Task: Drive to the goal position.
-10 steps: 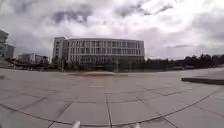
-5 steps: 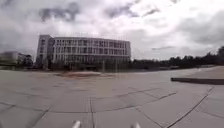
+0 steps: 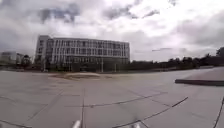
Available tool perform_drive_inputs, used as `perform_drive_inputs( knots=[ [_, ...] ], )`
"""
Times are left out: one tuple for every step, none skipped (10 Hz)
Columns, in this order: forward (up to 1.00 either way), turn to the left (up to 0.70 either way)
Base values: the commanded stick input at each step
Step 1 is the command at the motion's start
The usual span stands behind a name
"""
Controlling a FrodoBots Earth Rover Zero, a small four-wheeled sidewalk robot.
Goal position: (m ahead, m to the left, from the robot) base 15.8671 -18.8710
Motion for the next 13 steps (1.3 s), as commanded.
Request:
perform_drive_inputs(
  knots=[
    [1.00, 0.00],
    [1.00, 0.00],
    [1.00, 0.00],
    [1.00, 0.00],
    [1.00, 0.00],
    [1.00, 0.00],
    [1.00, 0.00],
    [1.00, 0.00],
    [1.00, 0.00],
    [1.00, 0.00],
    [1.00, 0.00],
    [1.00, 0.00],
    [0.58, 0.00]
  ],
)
